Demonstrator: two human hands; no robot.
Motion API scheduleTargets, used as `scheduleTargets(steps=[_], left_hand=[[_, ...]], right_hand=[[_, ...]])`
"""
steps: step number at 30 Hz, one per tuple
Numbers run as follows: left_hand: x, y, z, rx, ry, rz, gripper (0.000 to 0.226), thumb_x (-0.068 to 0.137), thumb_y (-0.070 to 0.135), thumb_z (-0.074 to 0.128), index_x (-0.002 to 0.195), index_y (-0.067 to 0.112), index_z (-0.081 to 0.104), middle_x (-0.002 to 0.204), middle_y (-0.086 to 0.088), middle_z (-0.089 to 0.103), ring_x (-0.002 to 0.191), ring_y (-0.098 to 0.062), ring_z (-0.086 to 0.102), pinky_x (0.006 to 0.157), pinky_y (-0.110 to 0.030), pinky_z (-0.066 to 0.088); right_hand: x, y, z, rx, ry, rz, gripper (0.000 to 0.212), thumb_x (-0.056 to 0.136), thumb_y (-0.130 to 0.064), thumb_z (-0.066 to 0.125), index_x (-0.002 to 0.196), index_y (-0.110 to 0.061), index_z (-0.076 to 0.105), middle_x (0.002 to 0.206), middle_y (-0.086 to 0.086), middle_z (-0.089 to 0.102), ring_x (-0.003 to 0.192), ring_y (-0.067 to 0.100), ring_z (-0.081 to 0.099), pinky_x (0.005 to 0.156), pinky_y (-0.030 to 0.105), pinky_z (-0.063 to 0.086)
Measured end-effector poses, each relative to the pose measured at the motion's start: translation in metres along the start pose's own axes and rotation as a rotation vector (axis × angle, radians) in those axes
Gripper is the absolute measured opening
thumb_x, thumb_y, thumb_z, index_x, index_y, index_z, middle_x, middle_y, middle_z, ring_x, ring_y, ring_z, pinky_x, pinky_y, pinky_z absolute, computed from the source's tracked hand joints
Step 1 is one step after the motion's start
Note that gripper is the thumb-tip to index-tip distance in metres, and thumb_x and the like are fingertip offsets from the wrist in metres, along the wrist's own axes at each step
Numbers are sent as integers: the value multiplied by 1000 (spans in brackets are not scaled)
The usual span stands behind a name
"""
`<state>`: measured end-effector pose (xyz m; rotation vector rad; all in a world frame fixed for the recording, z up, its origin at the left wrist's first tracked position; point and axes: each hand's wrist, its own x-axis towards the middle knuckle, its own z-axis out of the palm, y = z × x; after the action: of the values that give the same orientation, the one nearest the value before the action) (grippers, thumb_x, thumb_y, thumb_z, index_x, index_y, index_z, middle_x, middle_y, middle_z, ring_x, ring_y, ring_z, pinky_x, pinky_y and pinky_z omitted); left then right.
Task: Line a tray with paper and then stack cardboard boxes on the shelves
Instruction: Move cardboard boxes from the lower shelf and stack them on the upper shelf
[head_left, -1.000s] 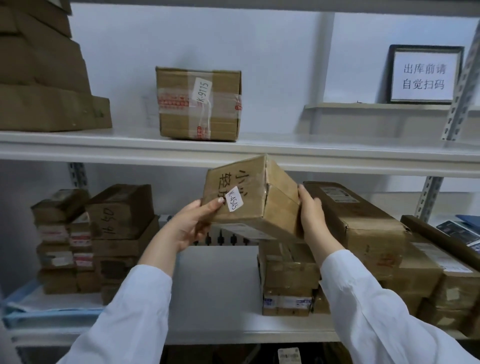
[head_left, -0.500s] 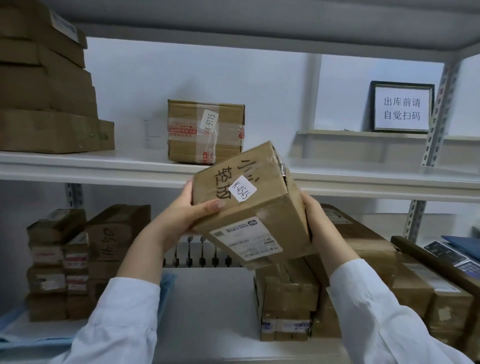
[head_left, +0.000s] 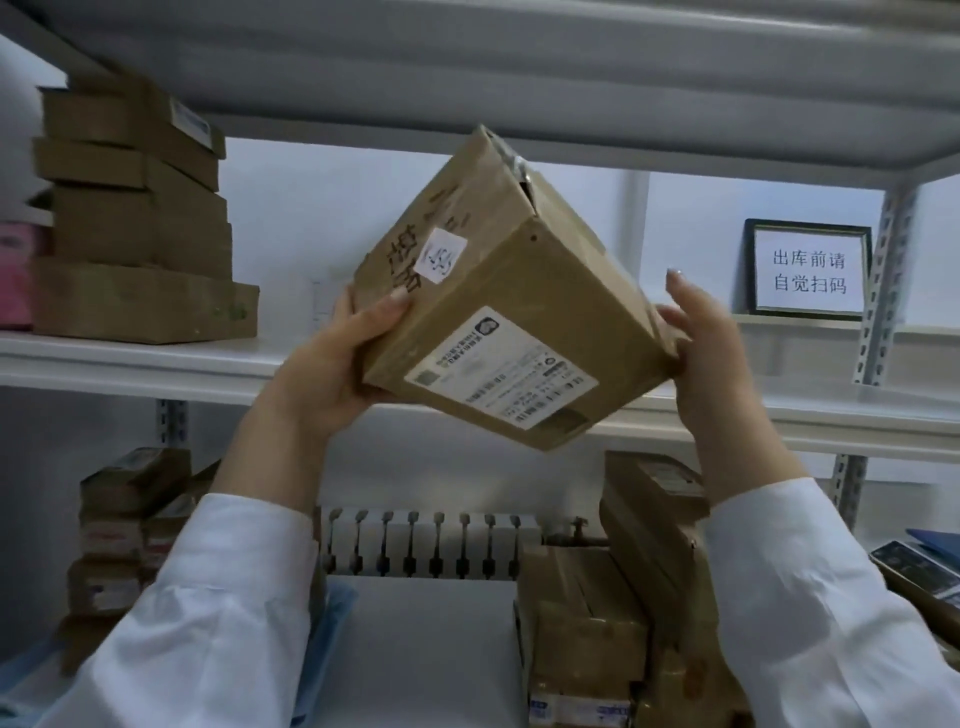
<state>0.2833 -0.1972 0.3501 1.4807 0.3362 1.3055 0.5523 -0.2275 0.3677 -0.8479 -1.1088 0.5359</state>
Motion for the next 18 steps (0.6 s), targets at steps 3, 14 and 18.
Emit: scheduleTargets(steps=[3,14,18], left_hand=[[7,-3,6,-101,24,55,129,35,45,93,144,15,29,122,-12,57,101,-30,65,62,-44,57],[66,13,48,113,113,426,103,51,15,84,128,42,21,138,-4,38,127,-26,44,89,-50,53],[79,17,47,339,139,542,110,58,8,80,139,36,12,141,-3,34,128,-22,43,90,-49,53]], right_hand=[[3,-1,6,-31,57,-190,52,74,-48,48,115,-16,56,99,-7,54,95,7,50,78,23,37],[5,-16,35,97,-31,-534,53,86,-49,41,136,-31,35,139,-11,40,134,15,39,109,30,36],[17,-18,44,93,-215,-425,73,74,-56,53,139,-31,31,140,-3,46,124,14,50,93,21,45]])
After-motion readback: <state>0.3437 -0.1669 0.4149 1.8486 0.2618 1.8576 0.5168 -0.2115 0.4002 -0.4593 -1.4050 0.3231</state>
